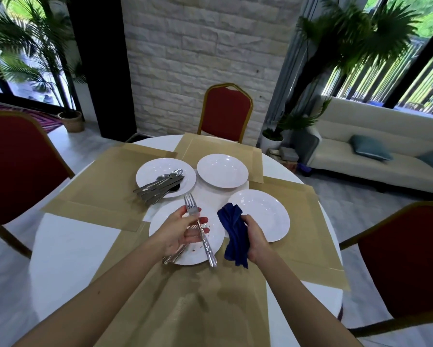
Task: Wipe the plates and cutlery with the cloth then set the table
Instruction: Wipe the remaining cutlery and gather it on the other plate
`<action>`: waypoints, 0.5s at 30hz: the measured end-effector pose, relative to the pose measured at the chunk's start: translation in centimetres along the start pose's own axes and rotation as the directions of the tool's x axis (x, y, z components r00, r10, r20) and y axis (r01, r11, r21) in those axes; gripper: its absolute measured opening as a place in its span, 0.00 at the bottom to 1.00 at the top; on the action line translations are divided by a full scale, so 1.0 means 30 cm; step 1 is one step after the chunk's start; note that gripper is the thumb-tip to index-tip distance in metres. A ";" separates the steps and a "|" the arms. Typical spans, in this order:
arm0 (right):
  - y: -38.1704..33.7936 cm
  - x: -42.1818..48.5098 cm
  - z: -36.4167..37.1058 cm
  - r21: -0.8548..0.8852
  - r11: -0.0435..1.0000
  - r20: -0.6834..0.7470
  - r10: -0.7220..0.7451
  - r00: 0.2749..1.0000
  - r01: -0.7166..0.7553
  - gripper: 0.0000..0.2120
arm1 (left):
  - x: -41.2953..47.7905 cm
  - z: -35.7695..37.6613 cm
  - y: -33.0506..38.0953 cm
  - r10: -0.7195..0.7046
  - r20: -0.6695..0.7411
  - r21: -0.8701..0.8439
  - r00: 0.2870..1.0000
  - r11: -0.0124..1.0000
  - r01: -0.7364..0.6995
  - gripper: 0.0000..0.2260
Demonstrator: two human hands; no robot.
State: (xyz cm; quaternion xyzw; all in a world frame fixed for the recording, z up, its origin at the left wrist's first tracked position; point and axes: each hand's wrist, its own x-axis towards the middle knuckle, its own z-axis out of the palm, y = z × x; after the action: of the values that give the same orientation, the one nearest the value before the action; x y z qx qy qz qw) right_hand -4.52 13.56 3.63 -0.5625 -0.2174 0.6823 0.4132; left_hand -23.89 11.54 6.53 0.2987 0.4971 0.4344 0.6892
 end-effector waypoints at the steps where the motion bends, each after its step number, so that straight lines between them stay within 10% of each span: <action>1: 0.007 -0.003 0.000 -0.045 0.999 0.004 -0.004 1.000 0.004 0.11 | 0.001 -0.002 0.008 0.000 -0.050 -0.009 0.999 1.000 -0.001 0.06; 9: 0.050 -0.049 0.092 -0.327 0.942 0.237 0.006 0.972 0.074 0.22 | 0.030 0.026 -0.013 0.201 -0.197 0.175 0.960 0.970 -0.167 0.11; 15: 0.069 -0.075 0.116 -0.279 0.952 0.345 -0.025 0.938 0.128 0.07 | 0.052 0.015 -0.029 0.307 -0.245 0.258 0.920 0.935 -0.243 0.08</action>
State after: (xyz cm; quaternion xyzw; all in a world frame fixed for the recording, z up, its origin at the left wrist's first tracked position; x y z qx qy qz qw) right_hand -8.41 11.16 4.32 -0.4841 -0.4068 0.7112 0.3071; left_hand -22.99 12.56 5.28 0.3766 0.5883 0.5069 0.5052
